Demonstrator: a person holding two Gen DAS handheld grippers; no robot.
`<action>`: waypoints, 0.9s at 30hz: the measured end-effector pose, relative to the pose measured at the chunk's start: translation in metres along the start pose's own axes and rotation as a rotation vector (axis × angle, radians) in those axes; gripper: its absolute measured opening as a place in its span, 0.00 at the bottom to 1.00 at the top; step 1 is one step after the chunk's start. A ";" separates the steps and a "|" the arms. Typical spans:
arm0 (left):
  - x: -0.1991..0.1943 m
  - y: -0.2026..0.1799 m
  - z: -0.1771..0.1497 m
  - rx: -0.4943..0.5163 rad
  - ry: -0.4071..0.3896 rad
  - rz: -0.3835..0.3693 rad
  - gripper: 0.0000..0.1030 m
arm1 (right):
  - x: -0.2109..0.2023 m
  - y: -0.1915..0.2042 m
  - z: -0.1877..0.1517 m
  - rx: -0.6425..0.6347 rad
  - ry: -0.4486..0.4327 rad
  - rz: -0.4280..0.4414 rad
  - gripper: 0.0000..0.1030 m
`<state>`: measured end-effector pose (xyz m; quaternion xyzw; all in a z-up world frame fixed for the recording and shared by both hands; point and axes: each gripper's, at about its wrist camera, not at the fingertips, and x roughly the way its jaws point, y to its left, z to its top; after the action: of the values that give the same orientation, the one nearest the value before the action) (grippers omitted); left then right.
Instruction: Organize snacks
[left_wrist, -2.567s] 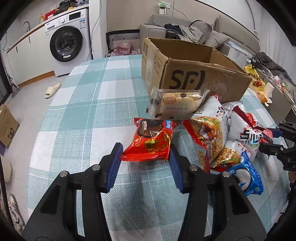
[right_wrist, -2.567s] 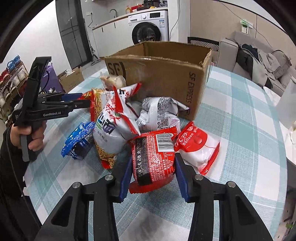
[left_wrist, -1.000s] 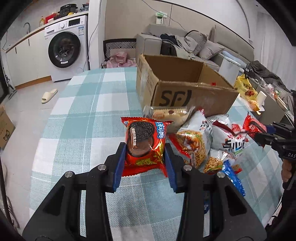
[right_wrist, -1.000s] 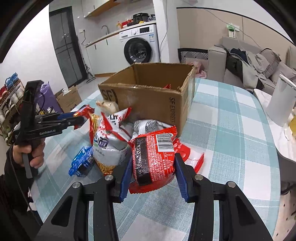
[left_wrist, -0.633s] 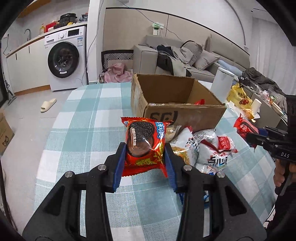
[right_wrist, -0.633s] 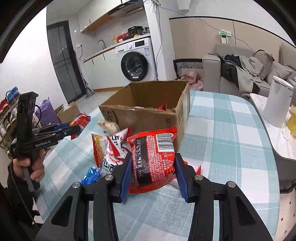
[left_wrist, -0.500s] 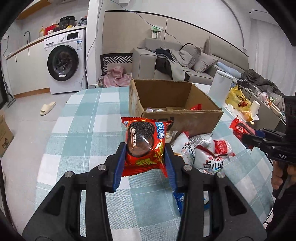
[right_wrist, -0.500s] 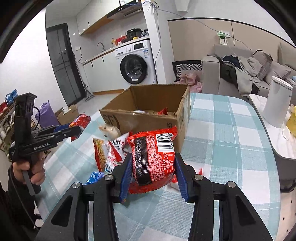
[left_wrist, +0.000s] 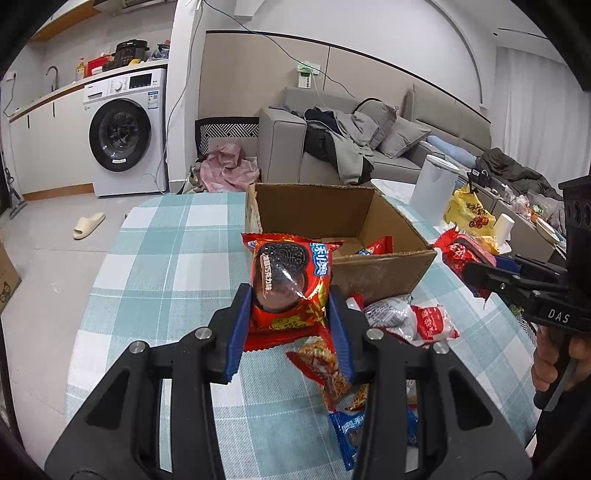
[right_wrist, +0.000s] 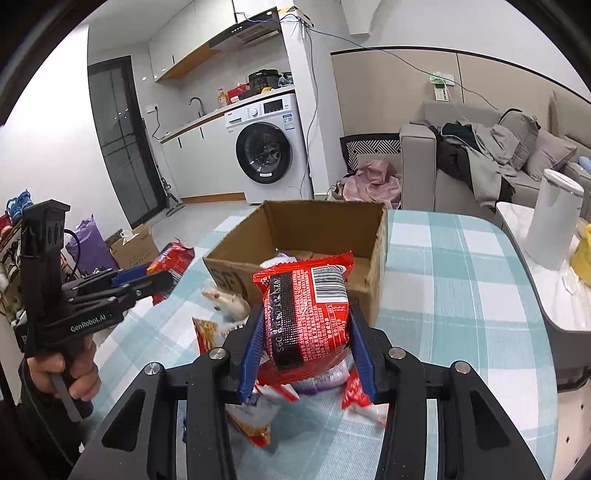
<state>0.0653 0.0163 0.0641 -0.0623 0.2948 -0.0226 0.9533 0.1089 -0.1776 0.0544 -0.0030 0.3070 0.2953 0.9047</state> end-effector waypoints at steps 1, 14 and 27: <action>0.001 -0.001 0.002 -0.002 -0.003 -0.002 0.36 | 0.001 0.002 0.003 -0.004 -0.001 0.000 0.43; 0.022 -0.007 0.028 0.009 -0.014 -0.011 0.36 | 0.013 0.009 0.030 0.018 -0.022 0.001 0.43; 0.068 -0.021 0.046 0.029 0.011 -0.033 0.36 | 0.047 0.000 0.046 0.090 -0.011 -0.026 0.43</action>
<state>0.1476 -0.0056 0.0667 -0.0532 0.2988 -0.0431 0.9519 0.1641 -0.1436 0.0651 0.0352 0.3149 0.2695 0.9094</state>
